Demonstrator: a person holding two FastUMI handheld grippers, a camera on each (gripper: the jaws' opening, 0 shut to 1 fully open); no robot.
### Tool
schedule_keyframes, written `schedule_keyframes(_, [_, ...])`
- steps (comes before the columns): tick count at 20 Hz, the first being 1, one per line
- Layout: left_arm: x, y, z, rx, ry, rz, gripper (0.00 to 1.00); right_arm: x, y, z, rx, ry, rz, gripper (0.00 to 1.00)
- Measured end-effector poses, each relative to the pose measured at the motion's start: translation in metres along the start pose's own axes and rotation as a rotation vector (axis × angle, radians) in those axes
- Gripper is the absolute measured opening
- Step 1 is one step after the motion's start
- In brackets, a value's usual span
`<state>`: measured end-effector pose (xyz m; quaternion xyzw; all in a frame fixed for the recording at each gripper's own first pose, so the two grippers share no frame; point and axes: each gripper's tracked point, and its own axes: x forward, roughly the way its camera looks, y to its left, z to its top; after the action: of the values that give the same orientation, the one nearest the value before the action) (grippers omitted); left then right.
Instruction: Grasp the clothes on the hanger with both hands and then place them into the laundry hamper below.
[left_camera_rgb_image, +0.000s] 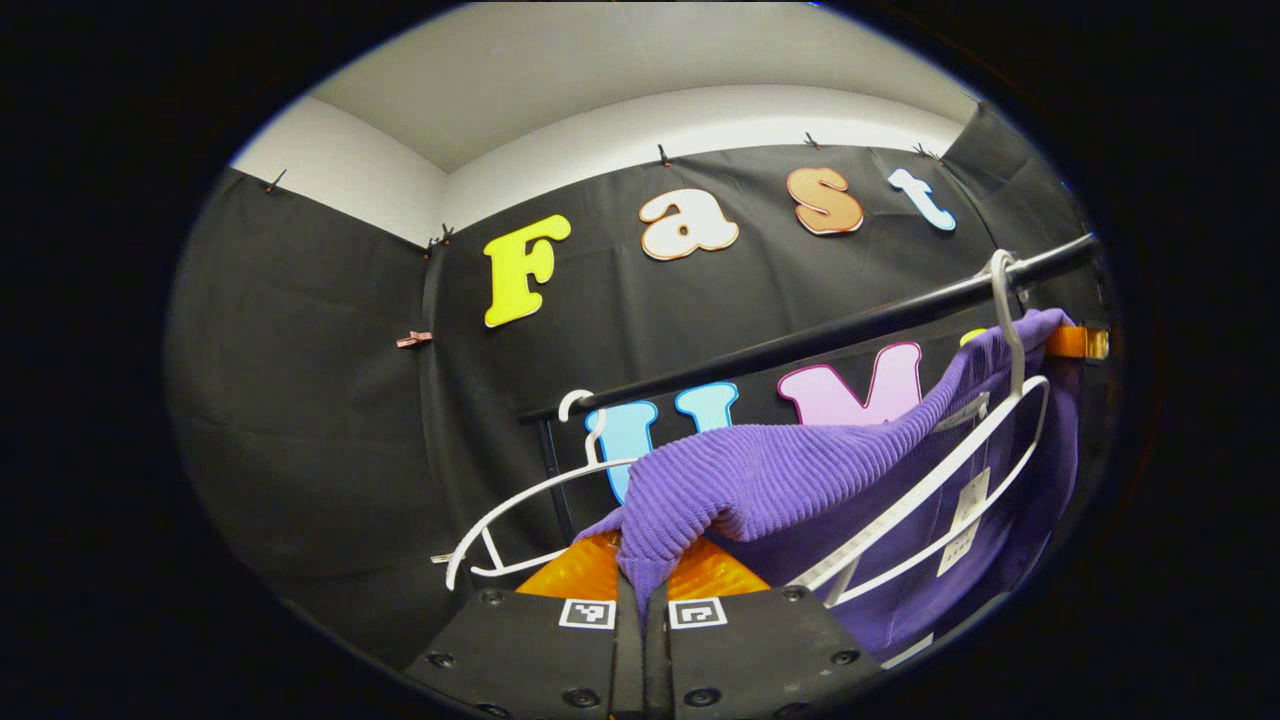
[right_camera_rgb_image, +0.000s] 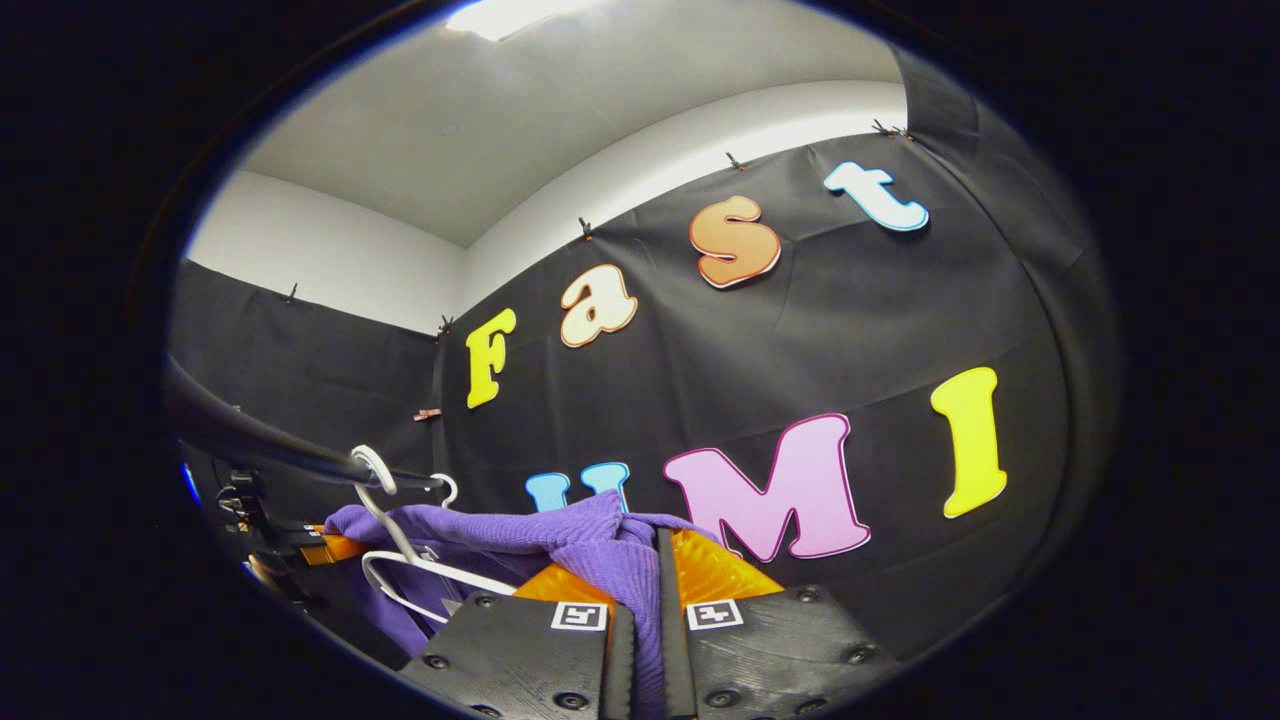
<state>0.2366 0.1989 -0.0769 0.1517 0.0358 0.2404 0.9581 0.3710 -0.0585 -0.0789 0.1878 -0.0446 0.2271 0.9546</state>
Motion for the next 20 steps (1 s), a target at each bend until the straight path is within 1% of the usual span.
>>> schedule_keyframes(3, [0.008, -0.002, -0.033, -0.013, 0.057, -0.011, 0.05, 0.008, 0.004, -0.014, -0.008, 0.038, -0.003, 0.14])
schedule_keyframes(5, [0.009, -0.008, -0.056, -0.012, 0.094, -0.016, 0.06, 0.008, 0.007, -0.017, -0.016, 0.053, -0.005, 0.10])
schedule_keyframes(6, [0.009, -0.011, -0.067, -0.025, 0.113, -0.022, 0.05, 0.010, 0.007, -0.016, -0.024, 0.053, -0.006, 0.14])
schedule_keyframes(8, [0.006, -0.023, -0.086, -0.075, 0.139, -0.041, 0.05, 0.009, 0.001, -0.019, -0.053, 0.054, -0.021, 0.14])
schedule_keyframes(9, [0.003, -0.033, -0.095, -0.100, 0.154, -0.050, 0.05, 0.009, -0.007, -0.025, -0.075, 0.070, -0.043, 0.14])
schedule_keyframes(11, [-0.003, -0.055, -0.116, -0.114, 0.187, -0.068, 0.05, 0.004, -0.024, -0.039, -0.083, 0.102, -0.087, 0.15])
schedule_keyframes(13, [-0.017, -0.086, -0.134, -0.120, 0.209, -0.105, 0.05, -0.005, -0.047, -0.046, -0.062, 0.117, -0.143, 0.14])
schedule_keyframes(15, [-0.031, -0.118, -0.145, -0.160, 0.241, -0.160, 0.05, -0.018, -0.077, -0.056, -0.061, 0.148, -0.224, 0.14])
schedule_keyframes(17, [-0.041, -0.151, -0.152, -0.202, 0.281, -0.214, 0.05, -0.035, -0.102, -0.071, -0.083, 0.198, -0.298, 0.14])
schedule_keyframes(20, [-0.056, -0.178, -0.163, -0.246, 0.331, -0.258, 0.05, -0.066, -0.116, -0.108, -0.103, 0.297, -0.355, 0.14])
